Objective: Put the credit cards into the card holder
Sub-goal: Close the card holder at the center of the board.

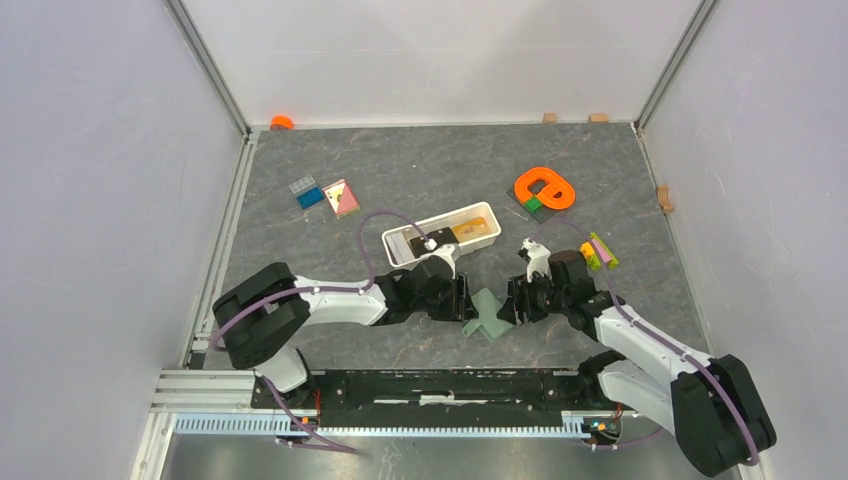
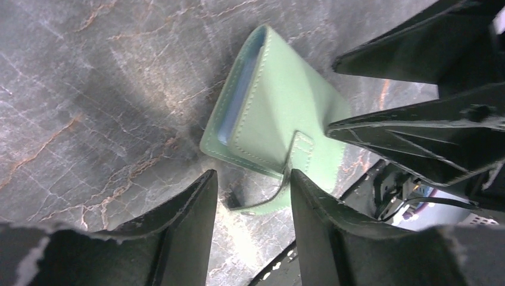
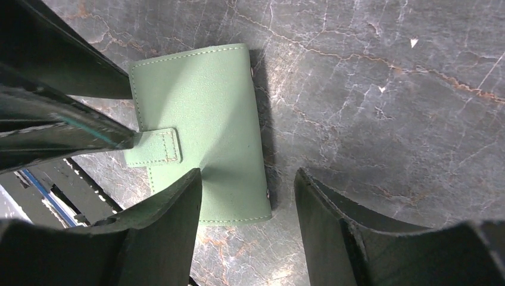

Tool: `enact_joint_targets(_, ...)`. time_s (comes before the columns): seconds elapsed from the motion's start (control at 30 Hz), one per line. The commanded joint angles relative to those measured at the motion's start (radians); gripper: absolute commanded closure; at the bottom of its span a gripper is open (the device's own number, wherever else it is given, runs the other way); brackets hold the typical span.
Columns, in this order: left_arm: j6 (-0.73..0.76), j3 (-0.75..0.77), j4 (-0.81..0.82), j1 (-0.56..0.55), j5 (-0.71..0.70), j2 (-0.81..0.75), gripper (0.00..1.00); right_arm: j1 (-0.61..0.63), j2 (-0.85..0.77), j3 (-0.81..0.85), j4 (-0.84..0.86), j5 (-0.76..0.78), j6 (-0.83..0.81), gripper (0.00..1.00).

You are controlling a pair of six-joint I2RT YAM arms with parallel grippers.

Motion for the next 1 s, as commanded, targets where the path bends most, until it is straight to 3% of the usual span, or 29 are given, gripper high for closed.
enact_joint_targets(0.0,-0.014,-0.001,0.047,-0.003,-0.020,0.042,0.47,-0.032,-0.024,-0.073,-0.006,-0.044,0.039,0.37)
enact_joint_targets(0.23,-0.010,-0.005,0.007,-0.004,-0.037,0.085,0.64,-0.036,-0.046,-0.135,0.059,-0.155,0.102,0.37)
enact_joint_targets(0.5,-0.014,-0.029,-0.002,-0.004,-0.041,0.103,0.67,-0.036,-0.082,-0.221,0.209,-0.218,0.227,0.40)
enact_joint_targets(0.67,-0.014,-0.035,0.012,-0.004,-0.038,0.100,0.67,-0.036,-0.074,-0.268,0.370,-0.231,0.309,0.62)
enact_joint_targets(0.73,-0.011,-0.038,0.025,-0.004,-0.033,0.096,0.67,-0.036,-0.062,-0.264,0.406,-0.230,0.318,0.78)
enact_joint_targets(0.87,0.019,-0.002,-0.030,0.001,-0.069,0.018,0.61,-0.036,-0.075,-0.188,0.363,-0.202,0.267,1.00)
enact_joint_targets(0.97,0.102,0.098,-0.187,0.000,-0.153,-0.080,0.49,-0.035,-0.103,-0.086,0.240,-0.103,0.171,1.00)
